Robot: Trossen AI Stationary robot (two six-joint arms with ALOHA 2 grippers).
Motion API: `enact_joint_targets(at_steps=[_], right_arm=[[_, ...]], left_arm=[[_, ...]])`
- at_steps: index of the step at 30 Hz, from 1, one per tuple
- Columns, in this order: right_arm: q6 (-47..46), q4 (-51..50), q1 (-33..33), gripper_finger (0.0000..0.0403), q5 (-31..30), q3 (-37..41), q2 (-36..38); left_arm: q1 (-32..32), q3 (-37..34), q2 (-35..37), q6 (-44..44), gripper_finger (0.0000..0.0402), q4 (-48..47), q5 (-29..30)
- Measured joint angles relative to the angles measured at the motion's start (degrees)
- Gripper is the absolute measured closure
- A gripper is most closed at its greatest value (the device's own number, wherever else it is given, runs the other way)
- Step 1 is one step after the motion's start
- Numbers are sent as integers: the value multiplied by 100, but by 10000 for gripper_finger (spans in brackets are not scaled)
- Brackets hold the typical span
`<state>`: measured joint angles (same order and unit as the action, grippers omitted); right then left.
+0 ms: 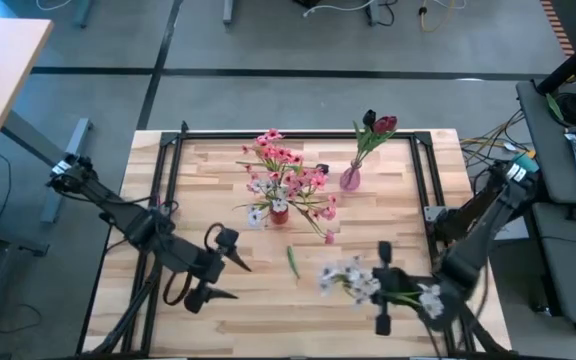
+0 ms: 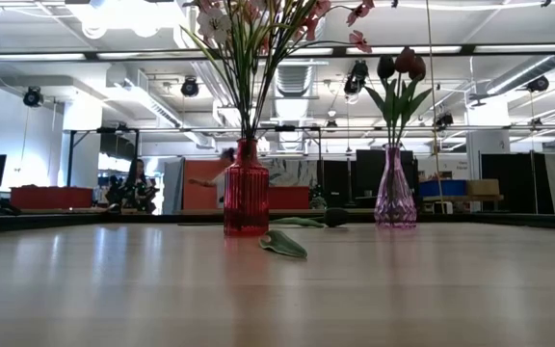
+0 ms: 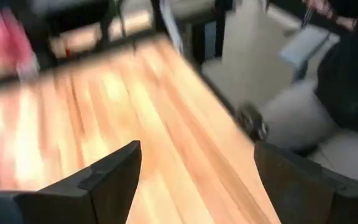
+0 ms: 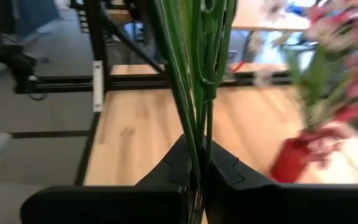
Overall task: Sort flowers into vase by color
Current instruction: Put the white flowers into the red vase
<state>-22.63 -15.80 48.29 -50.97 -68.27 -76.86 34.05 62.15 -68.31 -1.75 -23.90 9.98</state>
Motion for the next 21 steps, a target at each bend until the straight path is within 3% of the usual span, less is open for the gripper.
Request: enact_joint_targets(at_steps=[3, 5, 8, 10, 14, 19, 21], right_arm=[[393, 1317, -456, 391, 852, 605, 3], [770, 2459, -901, 391, 1895, 1069, -16], [1167, 4126, -1598, 391, 3353, 1661, -126], [1512, 4891, -1974, 391, 3817, 1971, -183], [2275, 5967, -2408, 391, 3778, 2367, -317], [3491, 7023, -2489, 391, 2808, 2455, -467], [3874, 7171, -2574, 391, 2557, 2455, -528]], left_arm=[[118, -35, 0, -597, 107, -583, 182], [161, -195, 0, -711, 107, -573, 554], [185, -618, 17, -607, 107, -33, 756], [187, -1044, 74, -481, 107, 605, 760], [184, -2177, 355, -55, 107, 2421, 996], [0, -3666, 570, 80, 107, 4338, 2637], [-207, -4194, 537, 357, 107, 5303, 2866]])
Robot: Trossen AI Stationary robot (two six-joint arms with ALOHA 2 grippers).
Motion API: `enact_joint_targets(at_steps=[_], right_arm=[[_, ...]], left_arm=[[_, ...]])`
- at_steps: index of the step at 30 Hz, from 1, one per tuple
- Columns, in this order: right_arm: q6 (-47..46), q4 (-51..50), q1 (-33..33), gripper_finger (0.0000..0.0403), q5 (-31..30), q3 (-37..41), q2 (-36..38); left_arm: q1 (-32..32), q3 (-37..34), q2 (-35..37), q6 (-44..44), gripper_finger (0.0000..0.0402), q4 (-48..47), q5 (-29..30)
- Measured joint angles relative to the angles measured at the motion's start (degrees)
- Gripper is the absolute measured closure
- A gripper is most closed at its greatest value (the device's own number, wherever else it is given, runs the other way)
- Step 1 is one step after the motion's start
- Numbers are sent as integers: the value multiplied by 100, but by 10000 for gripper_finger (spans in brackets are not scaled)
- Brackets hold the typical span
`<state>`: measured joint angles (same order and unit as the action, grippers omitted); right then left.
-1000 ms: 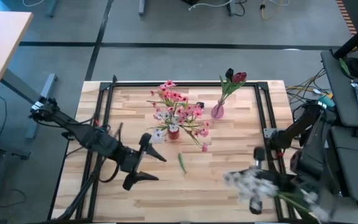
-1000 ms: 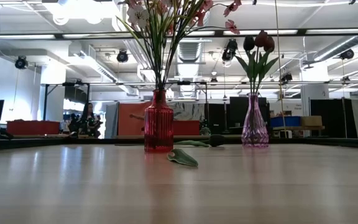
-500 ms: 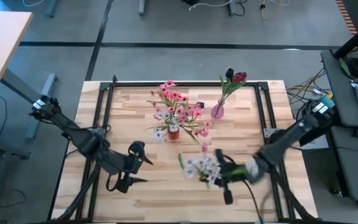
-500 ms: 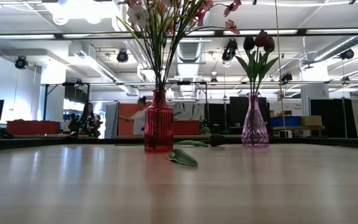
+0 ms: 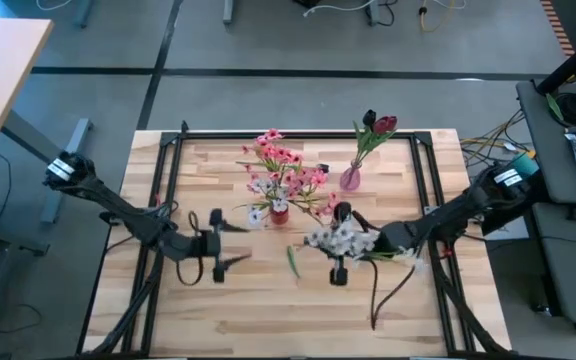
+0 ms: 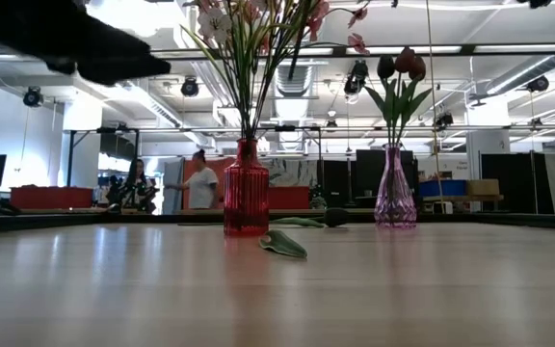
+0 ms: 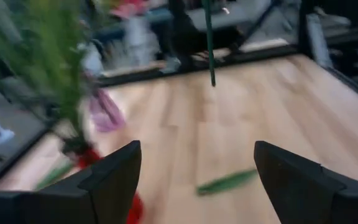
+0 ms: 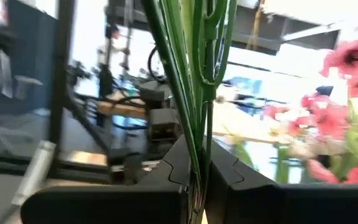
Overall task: Sort flowers into vase by color
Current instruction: Put the white flowers into the red vase
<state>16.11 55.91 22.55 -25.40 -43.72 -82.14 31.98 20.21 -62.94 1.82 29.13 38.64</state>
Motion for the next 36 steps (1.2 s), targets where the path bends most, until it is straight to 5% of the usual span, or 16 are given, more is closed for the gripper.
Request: enact_joint_targets(at_steps=[5, 10, 15, 26, 36], right_arm=[[-65, 20, -600, 391, 6, 11, -14], [-818, -183, -1502, 391, 1077, 28, -14], [-1354, -341, -1912, 391, 1502, 58, -14], [-1182, -899, -1872, 391, 1490, 92, -6], [-1155, -978, -1716, 391, 1488, 161, -7]], left_arm=[[-1180, -941, -267, 542, 107, 2251, -730], [-2650, -1127, -615, 232, 109, 2589, -2389], [-3180, -963, -1225, 214, 119, 2850, -3179], [-3287, -492, -3064, -410, 103, 4173, -3090], [-3294, -492, -3352, -620, 90, 4491, -2719]])
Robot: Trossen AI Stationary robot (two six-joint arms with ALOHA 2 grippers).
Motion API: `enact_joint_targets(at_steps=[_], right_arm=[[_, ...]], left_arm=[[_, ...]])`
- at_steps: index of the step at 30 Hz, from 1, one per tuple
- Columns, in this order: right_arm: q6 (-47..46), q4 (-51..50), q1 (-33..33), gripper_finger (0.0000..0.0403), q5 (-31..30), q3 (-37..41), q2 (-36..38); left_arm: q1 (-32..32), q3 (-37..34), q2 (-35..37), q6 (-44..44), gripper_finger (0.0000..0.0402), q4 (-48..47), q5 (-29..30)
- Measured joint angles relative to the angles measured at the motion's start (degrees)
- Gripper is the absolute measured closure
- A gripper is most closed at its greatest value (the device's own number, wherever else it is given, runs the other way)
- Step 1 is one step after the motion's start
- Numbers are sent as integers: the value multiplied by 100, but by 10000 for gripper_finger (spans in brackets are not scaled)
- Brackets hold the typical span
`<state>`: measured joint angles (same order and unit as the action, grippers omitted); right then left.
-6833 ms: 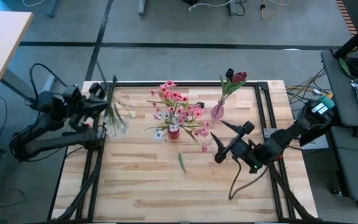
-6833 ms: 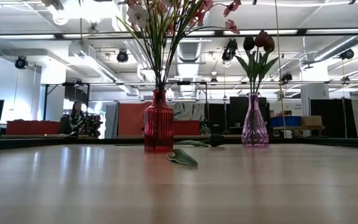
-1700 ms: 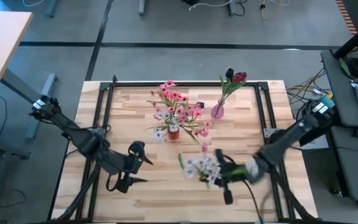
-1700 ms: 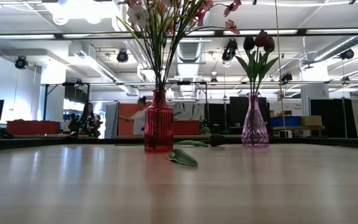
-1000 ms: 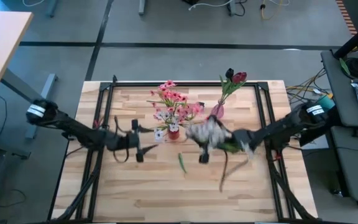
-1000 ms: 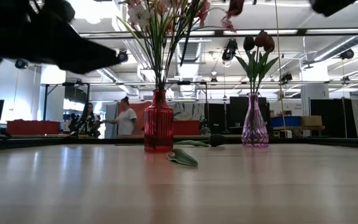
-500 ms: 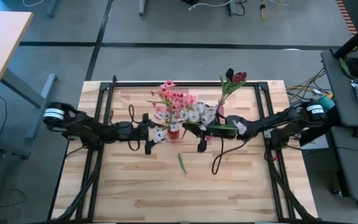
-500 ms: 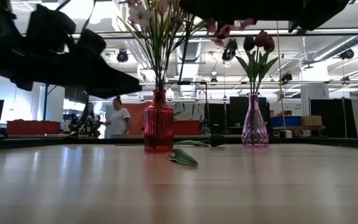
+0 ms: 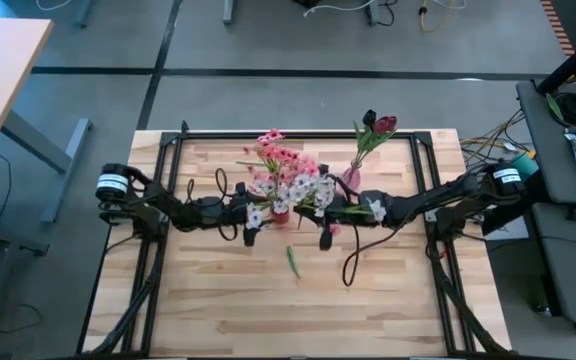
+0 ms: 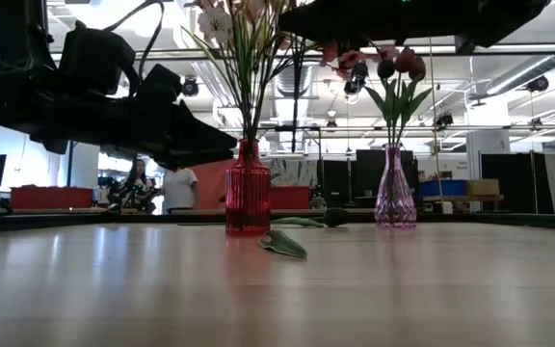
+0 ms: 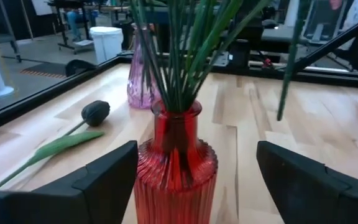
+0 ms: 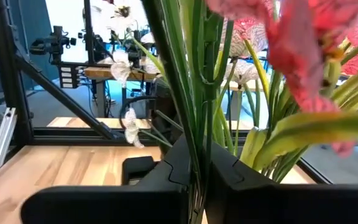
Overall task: Sort flowers into vase by color
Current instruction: Put the white flowers into the red vase
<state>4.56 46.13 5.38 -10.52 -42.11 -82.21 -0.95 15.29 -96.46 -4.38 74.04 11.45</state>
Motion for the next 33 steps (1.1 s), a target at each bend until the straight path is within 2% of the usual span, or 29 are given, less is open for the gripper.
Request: enact_joint_targets(at_steps=[4, 8, 14, 18, 23, 26, 30, 33], right_arm=[[57, -36, 0, 391, -2, 14, 2], [72, -49, -2, 391, -4, 15, 2], [117, -131, -2, 390, -6, 17, 2], [192, -148, -2, 390, -4, 20, 2], [209, -200, -2, 390, -4, 22, 2], [209, -255, -2, 390, -7, 24, -14], [295, -146, -2, 390, -15, 26, -68], [414, 49, -2, 390, -173, 26, -144]], left_arm=[[-2, 0, 7, 41, 68, -13, 16], [0, 0, 2, 184, 51, -39, 296], [-2, -2, 2, 68, 48, -4, 316], [-2, 30, 2, -47, 43, -342, 318], [-2, 74, 2, 235, 34, -272, 476], [-2, 76, -2, 119, 33, -281, 435], [9, 78, -177, 87, 33, -261, 301], [18, 121, -515, 147, 36, 161, 294]])
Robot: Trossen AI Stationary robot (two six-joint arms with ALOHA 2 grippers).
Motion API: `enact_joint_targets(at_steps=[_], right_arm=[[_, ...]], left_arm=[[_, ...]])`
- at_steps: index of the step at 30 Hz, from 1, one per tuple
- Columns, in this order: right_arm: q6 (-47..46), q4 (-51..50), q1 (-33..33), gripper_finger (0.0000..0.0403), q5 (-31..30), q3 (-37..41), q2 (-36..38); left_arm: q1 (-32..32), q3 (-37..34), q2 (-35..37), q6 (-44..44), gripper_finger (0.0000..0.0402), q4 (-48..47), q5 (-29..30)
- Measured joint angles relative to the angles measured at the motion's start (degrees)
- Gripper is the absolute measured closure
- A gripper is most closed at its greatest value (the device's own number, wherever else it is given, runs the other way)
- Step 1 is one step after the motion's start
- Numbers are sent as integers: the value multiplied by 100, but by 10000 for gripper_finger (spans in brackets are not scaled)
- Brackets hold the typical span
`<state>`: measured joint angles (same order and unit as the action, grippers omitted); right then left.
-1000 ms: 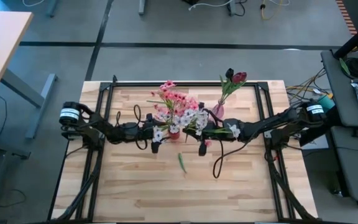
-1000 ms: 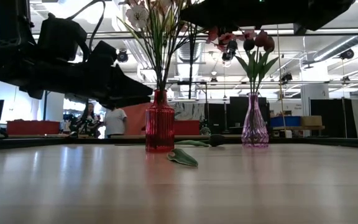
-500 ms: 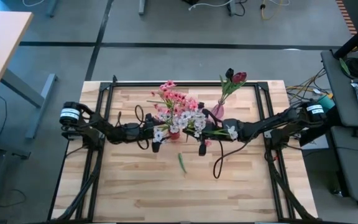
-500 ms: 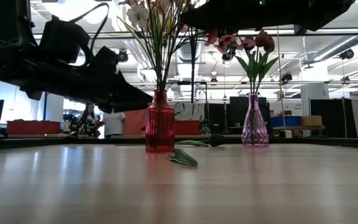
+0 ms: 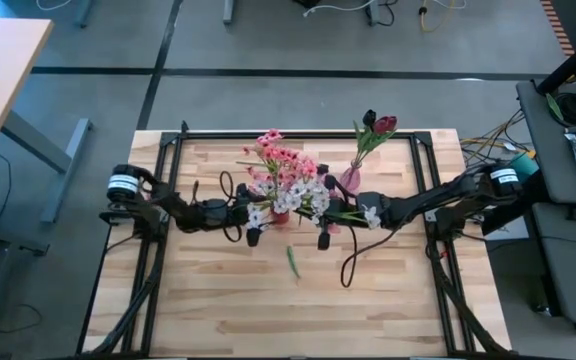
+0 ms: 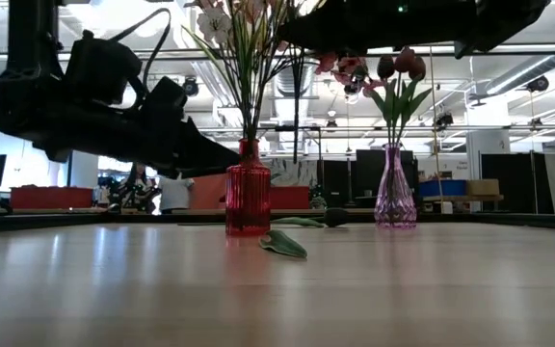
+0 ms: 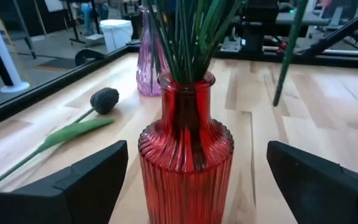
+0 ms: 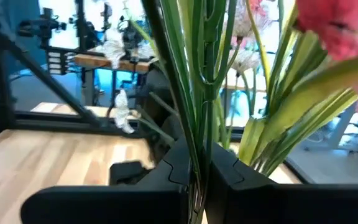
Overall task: Sort flowers into vase by color
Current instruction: Put the white flowers into the red vase
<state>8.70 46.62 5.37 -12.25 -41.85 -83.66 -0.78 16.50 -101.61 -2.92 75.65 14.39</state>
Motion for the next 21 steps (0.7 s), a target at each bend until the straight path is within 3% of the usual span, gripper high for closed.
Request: enact_joint_targets(at_steps=[8, 21], right_arm=[[32, 83, 13, 390, -133, 0, -94], [38, 60, 37, 390, -129, 0, -94]], left_arm=[[2, 35, -1083, -53, 40, 1405, 160], [-55, 443, -1632, 33, 40, 1433, 171]])
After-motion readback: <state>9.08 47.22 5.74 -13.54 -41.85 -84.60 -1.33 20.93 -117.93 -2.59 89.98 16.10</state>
